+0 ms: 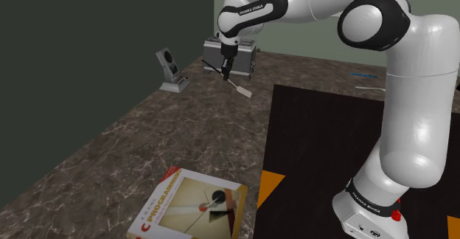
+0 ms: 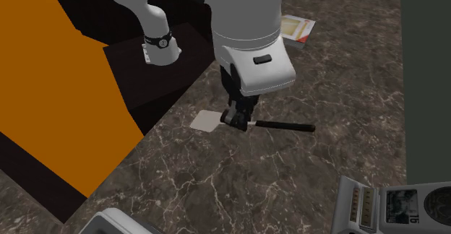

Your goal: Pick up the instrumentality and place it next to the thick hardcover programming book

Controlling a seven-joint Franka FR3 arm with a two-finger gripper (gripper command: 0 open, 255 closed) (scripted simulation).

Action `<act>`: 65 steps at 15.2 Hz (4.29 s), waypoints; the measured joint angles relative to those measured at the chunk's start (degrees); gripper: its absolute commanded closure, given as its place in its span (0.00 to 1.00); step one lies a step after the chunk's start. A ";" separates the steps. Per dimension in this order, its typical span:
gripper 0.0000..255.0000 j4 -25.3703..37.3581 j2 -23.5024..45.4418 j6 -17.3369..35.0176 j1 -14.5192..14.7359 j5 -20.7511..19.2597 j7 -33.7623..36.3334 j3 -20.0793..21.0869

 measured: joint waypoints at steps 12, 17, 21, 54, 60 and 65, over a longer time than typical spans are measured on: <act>1.00 -15.79 -11.23 5.03 9.33 -2.70 14.33 4.52; 1.00 -19.11 -13.89 5.80 13.05 -3.58 20.95 7.06; 1.00 -20.80 -15.18 6.28 15.98 -4.20 26.36 9.28; 0.00 -27.86 -10.06 18.35 20.82 -6.38 36.00 12.72; 0.00 -26.22 -12.08 14.77 20.91 -6.01 36.03 12.92; 0.00 -25.38 -13.99 12.02 20.66 -5.57 35.46 12.89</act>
